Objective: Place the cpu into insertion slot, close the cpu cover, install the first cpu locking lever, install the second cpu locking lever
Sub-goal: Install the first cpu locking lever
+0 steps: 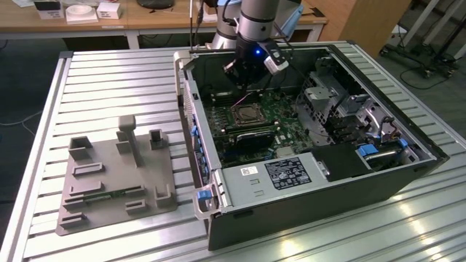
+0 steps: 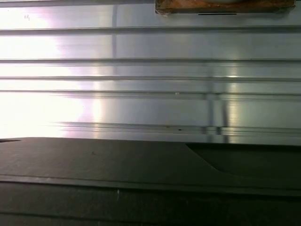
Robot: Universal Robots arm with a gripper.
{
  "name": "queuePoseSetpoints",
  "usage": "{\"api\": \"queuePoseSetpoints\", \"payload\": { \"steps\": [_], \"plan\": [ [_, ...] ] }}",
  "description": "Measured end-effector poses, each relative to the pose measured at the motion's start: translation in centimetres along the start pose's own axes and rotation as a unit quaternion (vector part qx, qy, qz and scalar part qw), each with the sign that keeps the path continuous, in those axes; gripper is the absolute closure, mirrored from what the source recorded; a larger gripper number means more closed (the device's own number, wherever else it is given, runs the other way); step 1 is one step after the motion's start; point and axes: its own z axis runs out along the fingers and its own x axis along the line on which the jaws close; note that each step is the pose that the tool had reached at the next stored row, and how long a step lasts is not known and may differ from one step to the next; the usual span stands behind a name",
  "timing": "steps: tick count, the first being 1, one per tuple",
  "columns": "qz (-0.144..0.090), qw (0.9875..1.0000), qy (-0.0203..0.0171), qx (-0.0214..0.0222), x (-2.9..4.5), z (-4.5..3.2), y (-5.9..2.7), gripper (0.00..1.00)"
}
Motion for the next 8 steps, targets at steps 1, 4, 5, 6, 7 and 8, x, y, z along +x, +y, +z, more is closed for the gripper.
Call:
{"api": "queuePoseSetpoints", "payload": {
  "steps": [1,4,5,6,7,8],
  "plan": [
    [0.000,1.0000,0.0000,-0.0001,0.00,-0.09,0.00,0.90],
    [0.000,1.0000,-0.0002,0.0014,-0.01,-0.18,0.01,0.90],
    [0.000,1.0000,0.0000,0.0031,0.00,-0.19,0.01,0.90],
    [0.000,1.0000,0.0000,0.0049,-0.01,-0.19,0.01,0.90],
    [0.000,1.0000,0.0000,0.0069,-0.01,-0.19,0.01,0.90],
    [0.000,1.0000,0.0001,0.0087,-0.02,-0.19,0.01,0.90]
  ]
}}
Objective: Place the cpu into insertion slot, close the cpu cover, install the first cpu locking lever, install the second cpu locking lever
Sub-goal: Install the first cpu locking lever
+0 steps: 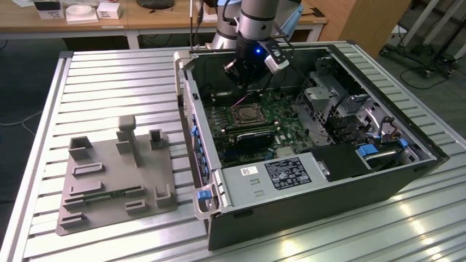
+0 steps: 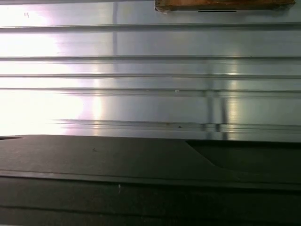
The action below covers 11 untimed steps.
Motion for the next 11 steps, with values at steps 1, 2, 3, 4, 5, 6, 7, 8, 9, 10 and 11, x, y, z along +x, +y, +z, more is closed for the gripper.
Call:
{"api": "queuePoseSetpoints", "payload": {
  "steps": [1,2,3,4,5,6,7,8,9,10,11],
  "plan": [
    [0.000,1.0000,0.0000,0.0015,-0.01,0.00,0.00,0.90],
    [0.001,1.0000,0.0001,0.0032,-0.02,0.00,0.00,0.90],
    [0.002,1.0000,0.0000,0.0044,-0.03,0.00,0.00,0.90],
    [0.004,1.0000,0.0000,0.0053,-0.06,0.00,0.00,0.90],
    [0.006,1.0000,0.0000,0.0061,-0.09,0.00,0.00,0.90],
    [0.009,0.9999,0.0000,0.0064,-0.11,0.00,-0.01,0.90],
    [0.011,0.9999,-0.0001,0.0065,-0.13,0.00,-0.01,0.90],
    [0.013,0.9999,0.0000,0.0066,-0.16,0.00,-0.01,0.90],
    [0.013,0.9999,-0.0001,0.0066,-0.16,0.01,-0.01,0.90],
    [0.013,0.9999,-0.0001,0.0066,-0.16,0.01,-0.03,0.90],
    [0.013,0.9999,-0.0001,0.0065,-0.16,0.01,-0.05,0.90]
  ]
}}
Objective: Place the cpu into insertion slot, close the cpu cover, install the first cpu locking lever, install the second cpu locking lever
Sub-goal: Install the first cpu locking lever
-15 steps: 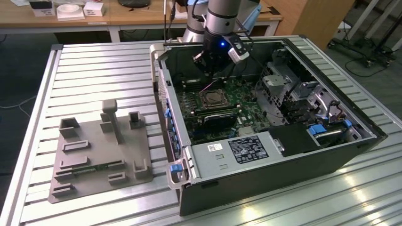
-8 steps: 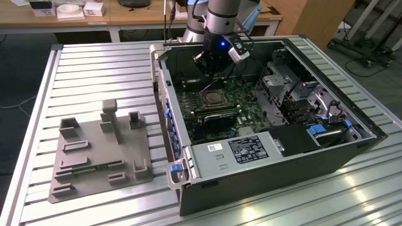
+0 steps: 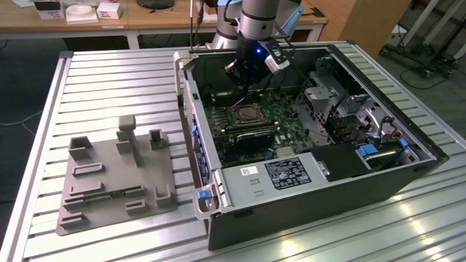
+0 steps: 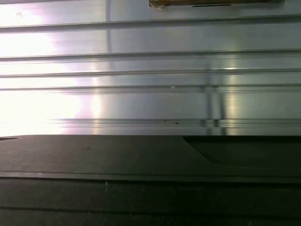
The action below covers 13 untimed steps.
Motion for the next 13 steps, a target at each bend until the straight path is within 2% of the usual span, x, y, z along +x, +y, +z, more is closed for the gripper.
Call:
{"api": "queuePoseSetpoints", "payload": {
  "steps": [13],
  "plan": [
    [0.000,1.0000,0.0000,0.0000,-0.03,0.19,-0.09,0.90]
  ]
}}
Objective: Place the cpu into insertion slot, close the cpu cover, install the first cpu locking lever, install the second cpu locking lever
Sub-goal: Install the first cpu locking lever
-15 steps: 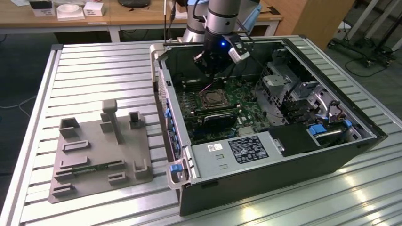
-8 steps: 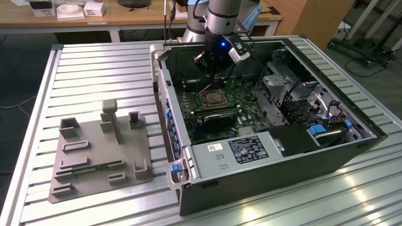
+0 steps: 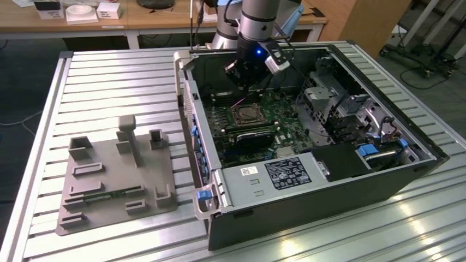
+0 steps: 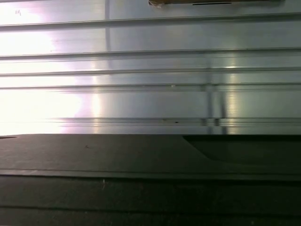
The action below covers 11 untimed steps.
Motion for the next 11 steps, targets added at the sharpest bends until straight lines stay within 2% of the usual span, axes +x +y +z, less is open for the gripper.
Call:
{"api": "queuePoseSetpoints", "payload": {
  "steps": [11],
  "plan": [
    [0.000,1.0000,0.0000,0.0000,-0.43,0.26,0.00,0.90]
  ]
}}
